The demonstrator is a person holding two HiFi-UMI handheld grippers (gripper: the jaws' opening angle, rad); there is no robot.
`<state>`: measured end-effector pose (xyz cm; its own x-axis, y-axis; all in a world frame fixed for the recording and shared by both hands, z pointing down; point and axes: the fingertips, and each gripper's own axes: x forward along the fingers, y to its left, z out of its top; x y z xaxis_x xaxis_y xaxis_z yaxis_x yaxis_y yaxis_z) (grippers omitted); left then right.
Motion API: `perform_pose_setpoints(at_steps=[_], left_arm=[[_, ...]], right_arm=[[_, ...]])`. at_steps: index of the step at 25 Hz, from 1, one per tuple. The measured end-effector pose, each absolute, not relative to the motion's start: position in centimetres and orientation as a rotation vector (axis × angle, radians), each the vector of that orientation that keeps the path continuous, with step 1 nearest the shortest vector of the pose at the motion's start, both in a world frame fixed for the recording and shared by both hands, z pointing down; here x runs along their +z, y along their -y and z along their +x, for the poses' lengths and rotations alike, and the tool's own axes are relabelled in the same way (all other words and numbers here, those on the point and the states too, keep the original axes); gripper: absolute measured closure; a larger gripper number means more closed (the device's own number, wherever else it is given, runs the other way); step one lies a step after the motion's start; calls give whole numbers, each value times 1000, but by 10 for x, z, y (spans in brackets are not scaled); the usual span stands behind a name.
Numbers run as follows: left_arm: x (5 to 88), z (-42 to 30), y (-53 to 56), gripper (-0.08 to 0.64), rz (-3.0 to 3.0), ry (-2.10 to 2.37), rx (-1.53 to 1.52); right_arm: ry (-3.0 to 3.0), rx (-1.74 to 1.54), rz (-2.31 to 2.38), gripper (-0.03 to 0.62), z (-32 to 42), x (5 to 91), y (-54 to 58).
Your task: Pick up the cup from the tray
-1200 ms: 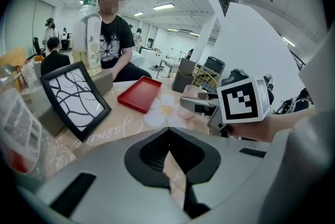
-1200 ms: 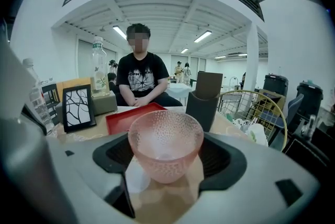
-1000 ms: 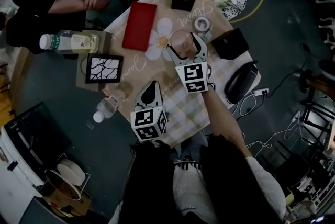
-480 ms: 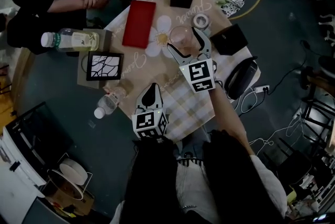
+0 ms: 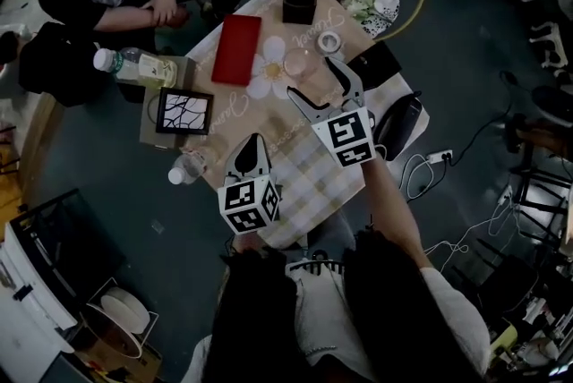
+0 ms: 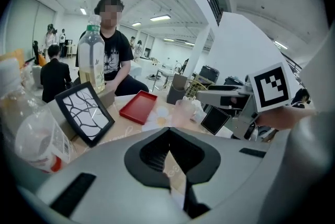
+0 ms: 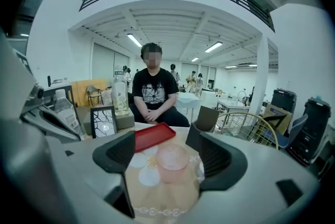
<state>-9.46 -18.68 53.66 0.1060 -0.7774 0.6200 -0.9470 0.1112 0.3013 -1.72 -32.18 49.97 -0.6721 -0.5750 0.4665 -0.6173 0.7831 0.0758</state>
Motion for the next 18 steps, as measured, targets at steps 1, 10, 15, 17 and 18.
perform_pose_setpoints(at_steps=[1,10,15,17,18], left_arm=[[530,-94,186,554,1717,1703,311],[485,-88,164,555,1850,1709,260],[465,-86,142,555,1899,1709,236],[460,-87,133,555,1912,1706,231],[458,-87,128,555,1917,1702,228]], right_arm=[[2500,109,889,206,-15,493,316],[2500,121,1019,323,7,443,254],[2481,172,1128,416,20,431,216],[2470,181,1195,497,27,425,205],[2469,189,1226,550,30,423,200]])
